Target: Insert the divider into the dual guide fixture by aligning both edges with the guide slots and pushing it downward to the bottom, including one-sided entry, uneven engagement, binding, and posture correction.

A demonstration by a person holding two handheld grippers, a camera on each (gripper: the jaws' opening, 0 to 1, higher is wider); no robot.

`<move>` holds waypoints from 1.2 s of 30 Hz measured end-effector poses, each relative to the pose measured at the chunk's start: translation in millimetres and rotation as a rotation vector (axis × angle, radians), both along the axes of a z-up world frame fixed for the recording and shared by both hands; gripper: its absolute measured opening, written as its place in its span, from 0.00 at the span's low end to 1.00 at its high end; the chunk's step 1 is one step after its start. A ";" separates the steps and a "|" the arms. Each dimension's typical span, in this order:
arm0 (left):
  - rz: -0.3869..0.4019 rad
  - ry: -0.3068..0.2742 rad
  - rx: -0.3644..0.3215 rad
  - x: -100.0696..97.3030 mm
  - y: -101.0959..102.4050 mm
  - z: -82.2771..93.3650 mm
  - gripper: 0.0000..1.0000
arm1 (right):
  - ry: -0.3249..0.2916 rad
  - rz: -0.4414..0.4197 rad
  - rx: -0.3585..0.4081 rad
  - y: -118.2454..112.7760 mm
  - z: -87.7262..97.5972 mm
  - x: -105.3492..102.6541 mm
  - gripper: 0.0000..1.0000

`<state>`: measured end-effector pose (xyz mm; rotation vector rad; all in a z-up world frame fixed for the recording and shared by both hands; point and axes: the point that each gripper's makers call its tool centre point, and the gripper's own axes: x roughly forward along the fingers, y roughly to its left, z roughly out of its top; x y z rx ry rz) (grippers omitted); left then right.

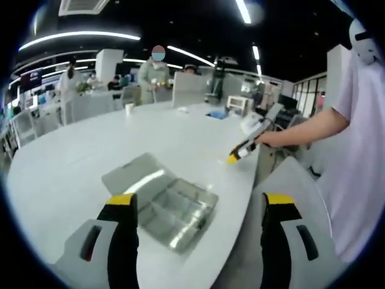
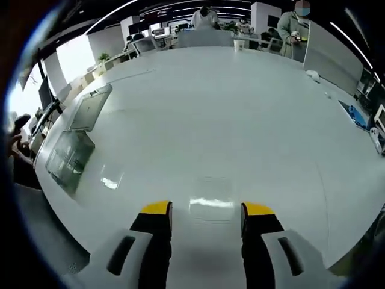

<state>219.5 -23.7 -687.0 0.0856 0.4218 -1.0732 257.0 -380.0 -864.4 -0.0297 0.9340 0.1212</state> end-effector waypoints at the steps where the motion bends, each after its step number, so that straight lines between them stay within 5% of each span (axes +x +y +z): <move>1: 0.002 0.001 0.000 -0.1 0.4 0.0 0.82 | 0.005 -0.004 0.003 -0.2 -1.2 0.7 0.42; 36: 0.029 -0.003 -0.024 8.0 6.4 1.3 0.79 | 0.109 -0.048 -0.052 1.0 -7.1 4.6 0.27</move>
